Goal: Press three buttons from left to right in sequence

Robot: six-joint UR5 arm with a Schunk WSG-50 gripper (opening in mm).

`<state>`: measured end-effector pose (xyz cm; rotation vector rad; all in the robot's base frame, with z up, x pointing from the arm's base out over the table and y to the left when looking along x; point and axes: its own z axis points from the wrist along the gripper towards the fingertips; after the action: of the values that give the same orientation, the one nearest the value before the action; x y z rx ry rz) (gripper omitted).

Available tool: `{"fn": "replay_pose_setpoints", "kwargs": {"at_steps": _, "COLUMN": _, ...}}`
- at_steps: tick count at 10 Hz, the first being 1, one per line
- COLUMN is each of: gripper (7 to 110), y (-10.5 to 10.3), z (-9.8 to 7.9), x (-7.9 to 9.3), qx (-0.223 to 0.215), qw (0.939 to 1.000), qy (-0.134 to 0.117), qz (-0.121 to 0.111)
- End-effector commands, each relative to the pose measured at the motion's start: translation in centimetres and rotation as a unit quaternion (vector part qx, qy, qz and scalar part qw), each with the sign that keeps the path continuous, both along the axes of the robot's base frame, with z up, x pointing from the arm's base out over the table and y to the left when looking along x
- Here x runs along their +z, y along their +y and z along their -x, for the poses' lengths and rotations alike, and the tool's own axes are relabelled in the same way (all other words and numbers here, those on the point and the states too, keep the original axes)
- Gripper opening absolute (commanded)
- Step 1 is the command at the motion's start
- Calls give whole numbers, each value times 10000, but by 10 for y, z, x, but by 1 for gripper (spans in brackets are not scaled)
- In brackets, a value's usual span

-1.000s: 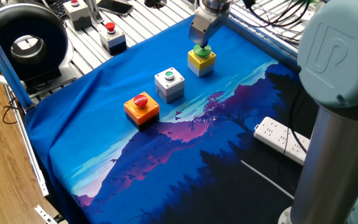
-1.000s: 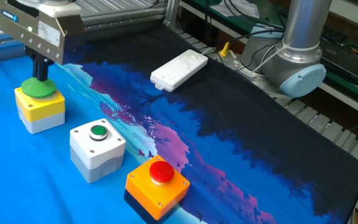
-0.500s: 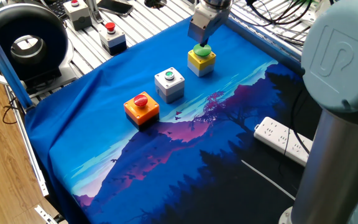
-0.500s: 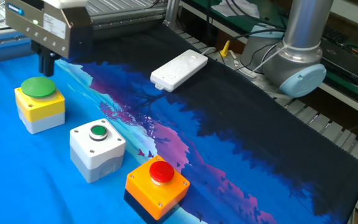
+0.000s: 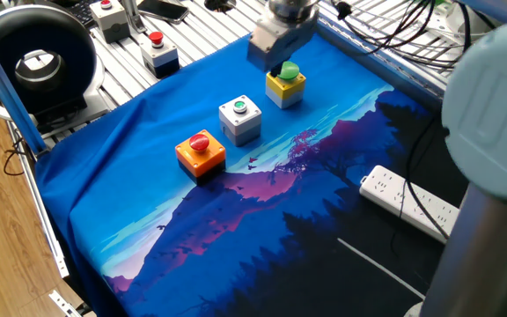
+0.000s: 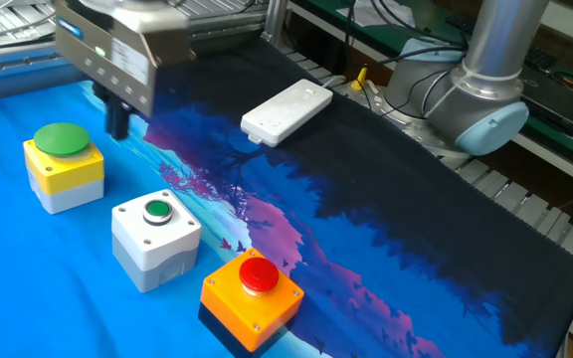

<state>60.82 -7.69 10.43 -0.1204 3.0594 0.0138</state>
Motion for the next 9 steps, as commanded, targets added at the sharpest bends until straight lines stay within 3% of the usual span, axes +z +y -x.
{"fn": "replay_pose_setpoints", "kwargs": {"at_steps": 1, "gripper": 7, "y": 34, "z": 9, "x": -14, "qx": -266, "qw": 9995, "qy": 46, "qz": 144}}
{"fn": "replay_pose_setpoints", "kwargs": {"at_steps": 6, "gripper": 7, "y": 65, "z": 19, "x": -13, "qx": -214, "qw": 9995, "qy": 177, "qz": 158}}
{"fn": "replay_pose_setpoints", "kwargs": {"at_steps": 9, "gripper": 7, "y": 60, "z": 11, "x": -14, "qx": -208, "qw": 9994, "qy": 230, "qz": 175}}
